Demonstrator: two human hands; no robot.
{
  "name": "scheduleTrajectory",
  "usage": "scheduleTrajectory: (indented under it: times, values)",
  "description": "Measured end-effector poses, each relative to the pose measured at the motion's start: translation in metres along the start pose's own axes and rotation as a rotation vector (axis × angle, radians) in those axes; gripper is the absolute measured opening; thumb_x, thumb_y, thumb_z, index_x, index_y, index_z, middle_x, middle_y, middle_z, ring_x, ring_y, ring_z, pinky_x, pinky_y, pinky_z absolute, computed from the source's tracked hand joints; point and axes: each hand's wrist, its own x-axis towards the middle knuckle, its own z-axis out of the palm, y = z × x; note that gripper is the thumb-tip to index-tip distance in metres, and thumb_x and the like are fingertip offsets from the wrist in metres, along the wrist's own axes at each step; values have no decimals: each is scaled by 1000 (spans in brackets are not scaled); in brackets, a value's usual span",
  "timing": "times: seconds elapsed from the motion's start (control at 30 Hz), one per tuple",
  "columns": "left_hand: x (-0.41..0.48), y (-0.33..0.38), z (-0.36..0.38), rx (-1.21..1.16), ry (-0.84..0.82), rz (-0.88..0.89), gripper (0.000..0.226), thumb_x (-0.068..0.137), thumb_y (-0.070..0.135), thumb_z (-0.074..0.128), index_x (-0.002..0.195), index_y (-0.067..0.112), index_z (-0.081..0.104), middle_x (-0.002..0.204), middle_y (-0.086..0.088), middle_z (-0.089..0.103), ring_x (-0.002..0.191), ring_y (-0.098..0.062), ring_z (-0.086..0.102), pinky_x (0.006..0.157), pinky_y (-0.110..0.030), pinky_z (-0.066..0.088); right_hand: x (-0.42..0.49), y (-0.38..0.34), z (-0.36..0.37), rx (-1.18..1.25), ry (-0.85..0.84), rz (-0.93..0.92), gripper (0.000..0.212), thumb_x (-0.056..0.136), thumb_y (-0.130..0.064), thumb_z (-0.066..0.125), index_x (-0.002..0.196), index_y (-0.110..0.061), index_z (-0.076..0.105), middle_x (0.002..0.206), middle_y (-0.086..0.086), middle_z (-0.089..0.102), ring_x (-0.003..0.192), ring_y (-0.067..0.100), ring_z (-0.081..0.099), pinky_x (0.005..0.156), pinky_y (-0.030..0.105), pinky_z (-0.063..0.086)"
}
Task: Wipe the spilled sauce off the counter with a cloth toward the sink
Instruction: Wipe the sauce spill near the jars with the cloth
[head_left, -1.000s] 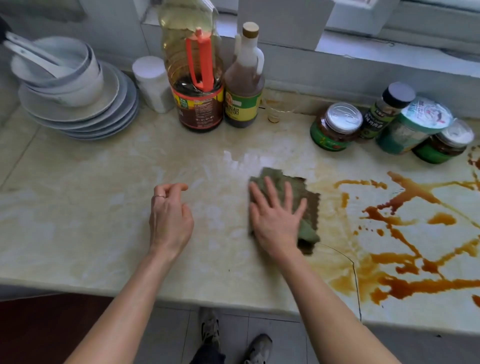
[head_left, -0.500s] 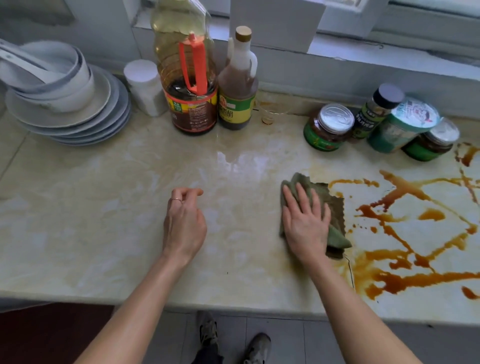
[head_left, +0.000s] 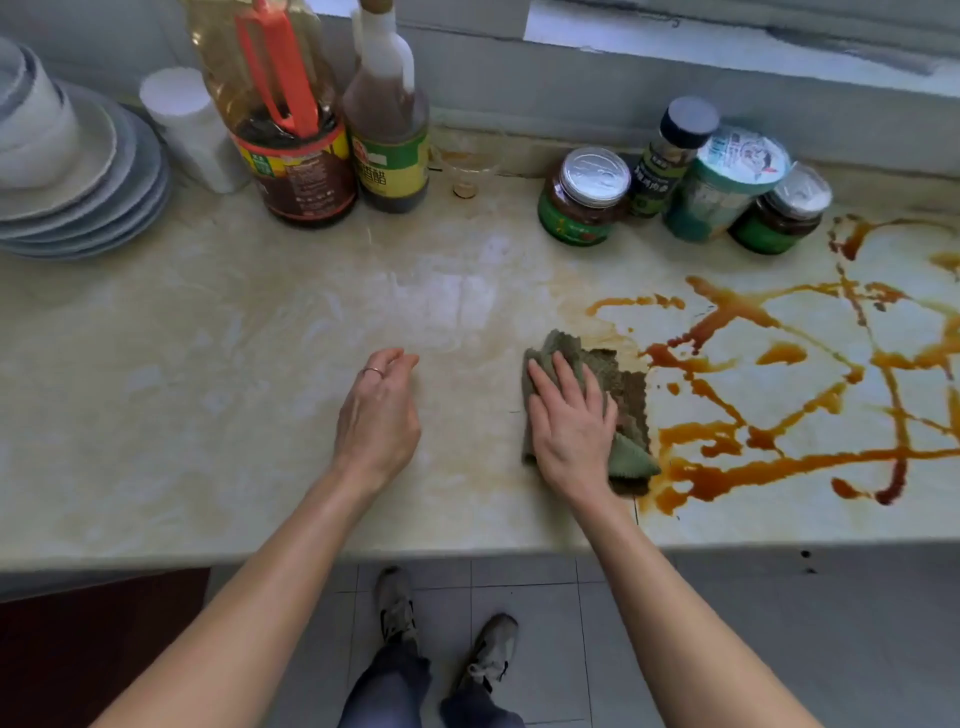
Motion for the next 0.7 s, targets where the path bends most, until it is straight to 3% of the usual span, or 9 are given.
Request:
scheduleTrajectory:
  times: [0.1, 0.23, 0.3, 0.4, 0.5, 0.63, 0.7]
  values:
    - [-4, 7, 7, -16, 0, -14, 52, 82, -7, 43, 132, 5, 51, 140, -13, 44, 124, -32, 47, 101, -36, 39, -30, -45, 12, 111, -17, -168, 54, 93, -48, 23, 140, -36, 48, 152, -5, 39, 143, 25, 27, 111, 50, 18]
    - [-5, 14, 6, -18, 51, -47, 54, 79, -11, 43, 130, 3, 52, 137, -13, 47, 122, -32, 48, 102, -36, 38, -63, -42, 28, -65, -20, -501, 48, 96, -39, 39, 144, -36, 43, 153, -6, 38, 143, 27, 27, 113, 51, 22]
    - [-8, 14, 6, -4, 51, -37, 54, 78, -12, 43, 129, 2, 53, 135, -14, 48, 121, -33, 49, 101, -38, 39, -56, -4, 22, -140, 42, -515, 49, 96, -40, 40, 145, -38, 39, 153, -7, 37, 143, 26, 28, 112, 53, 23]
    - [-16, 13, 9, 5, 45, -21, 54, 76, -13, 44, 127, 0, 53, 134, -16, 49, 119, -35, 51, 98, -40, 42, -39, 43, 6, -188, 119, -346, 50, 97, -39, 36, 146, -38, 38, 153, -7, 37, 143, 26, 28, 112, 56, 22]
    - [-27, 21, 16, 16, 22, -23, 54, 79, -13, 42, 130, 2, 52, 138, -14, 47, 122, -33, 49, 100, -39, 41, -45, 36, 5, -128, 136, -261, 50, 95, -37, 37, 145, -35, 42, 153, -5, 38, 143, 28, 28, 113, 56, 19]
    - [-37, 41, 27, 46, -20, 6, 56, 83, -9, 42, 137, 6, 46, 146, -9, 40, 131, -28, 42, 106, -36, 36, -79, 44, 8, -103, 77, -591, 49, 96, -30, 46, 145, -33, 43, 151, -6, 41, 143, 25, 29, 116, 51, 20]
    - [-42, 50, 31, 65, -45, 16, 57, 84, -8, 41, 139, 8, 43, 149, -8, 36, 133, -28, 40, 107, -35, 34, -71, 75, -1, -114, 66, -644, 51, 94, -27, 46, 145, -33, 43, 151, -7, 41, 143, 23, 31, 115, 50, 22]
